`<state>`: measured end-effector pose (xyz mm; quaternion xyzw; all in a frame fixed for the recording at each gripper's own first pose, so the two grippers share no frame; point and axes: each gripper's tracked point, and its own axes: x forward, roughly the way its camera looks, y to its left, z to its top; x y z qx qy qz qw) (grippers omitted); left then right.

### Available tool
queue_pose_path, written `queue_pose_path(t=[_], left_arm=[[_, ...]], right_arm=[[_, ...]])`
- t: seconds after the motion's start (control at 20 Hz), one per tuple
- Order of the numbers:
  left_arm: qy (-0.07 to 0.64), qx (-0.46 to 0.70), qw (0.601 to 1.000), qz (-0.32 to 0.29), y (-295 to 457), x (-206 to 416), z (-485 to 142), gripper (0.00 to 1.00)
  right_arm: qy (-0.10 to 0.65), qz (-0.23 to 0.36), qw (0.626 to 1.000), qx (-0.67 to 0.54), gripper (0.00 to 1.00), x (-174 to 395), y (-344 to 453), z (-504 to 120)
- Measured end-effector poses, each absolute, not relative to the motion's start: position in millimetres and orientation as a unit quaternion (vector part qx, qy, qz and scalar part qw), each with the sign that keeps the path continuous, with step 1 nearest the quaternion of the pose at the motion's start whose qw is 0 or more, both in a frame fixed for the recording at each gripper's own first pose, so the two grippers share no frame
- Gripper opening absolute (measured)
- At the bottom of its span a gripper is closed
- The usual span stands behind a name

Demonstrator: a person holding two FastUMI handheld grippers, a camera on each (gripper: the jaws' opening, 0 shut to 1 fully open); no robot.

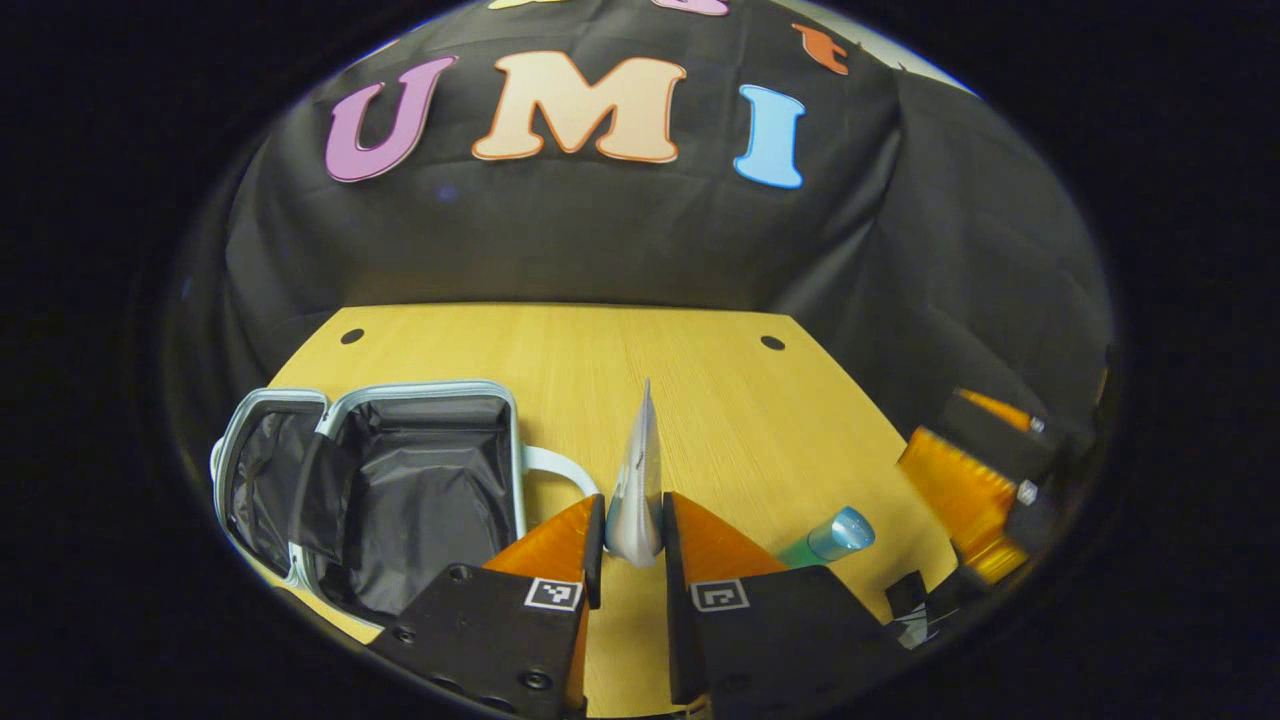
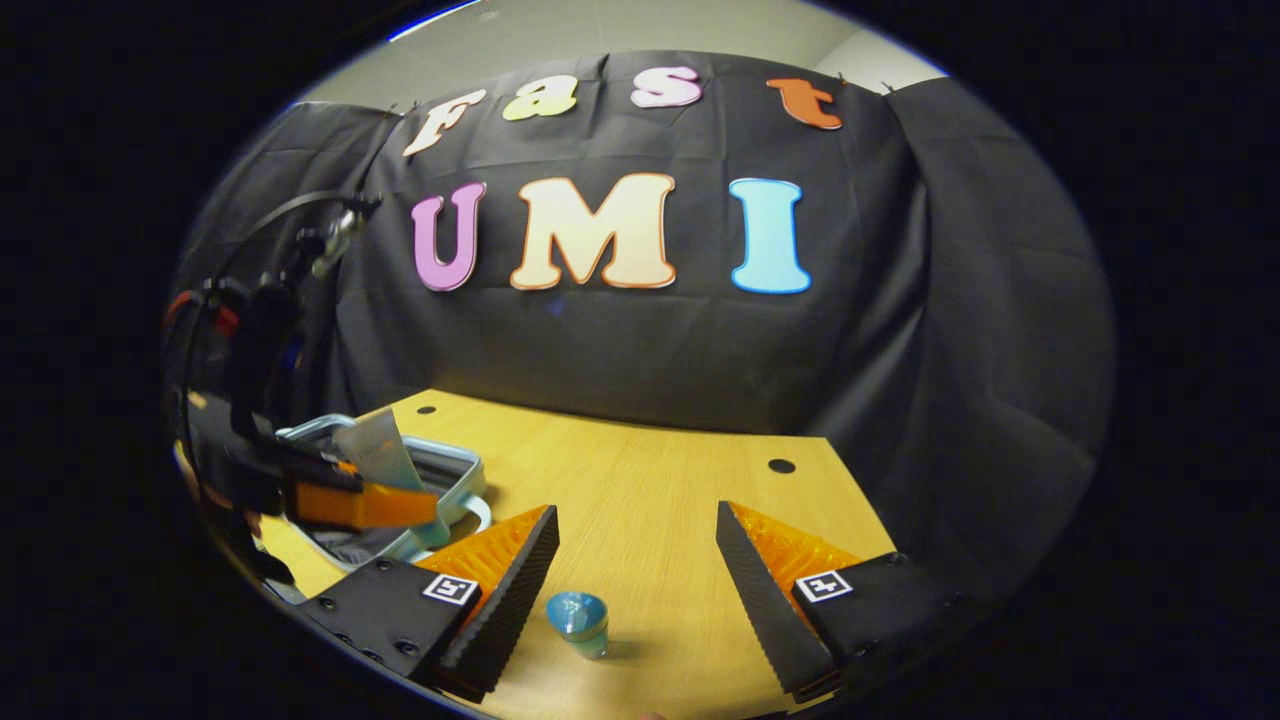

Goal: First open the suitcase, pack the skin care products into it, and then close the suitcase.

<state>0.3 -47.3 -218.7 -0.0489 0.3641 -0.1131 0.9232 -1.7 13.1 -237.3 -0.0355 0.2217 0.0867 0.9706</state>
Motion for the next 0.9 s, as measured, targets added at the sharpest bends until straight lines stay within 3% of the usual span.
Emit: queue_pose_path(t=[0.7,0.8,0.9], left_arm=[[0.362,-0.029,0.931,-0.046,28.5,-15.1,-192.8,0.25],[0.363,-0.028,0.930,-0.037,38.7,-16.7,-192.1,0.25],[0.368,-0.029,0.929,-0.029,47.3,-19.0,-193.6,0.22]], right_arm=[[0.339,0.121,0.931,-0.065,1.00,-49.3,29.7,-362.5],[0.345,0.136,0.927,-0.062,0.93,-54.2,36.5,-366.2],[0.344,0.142,0.926,-0.062,0.80,-55.1,39.3,-365.8]])
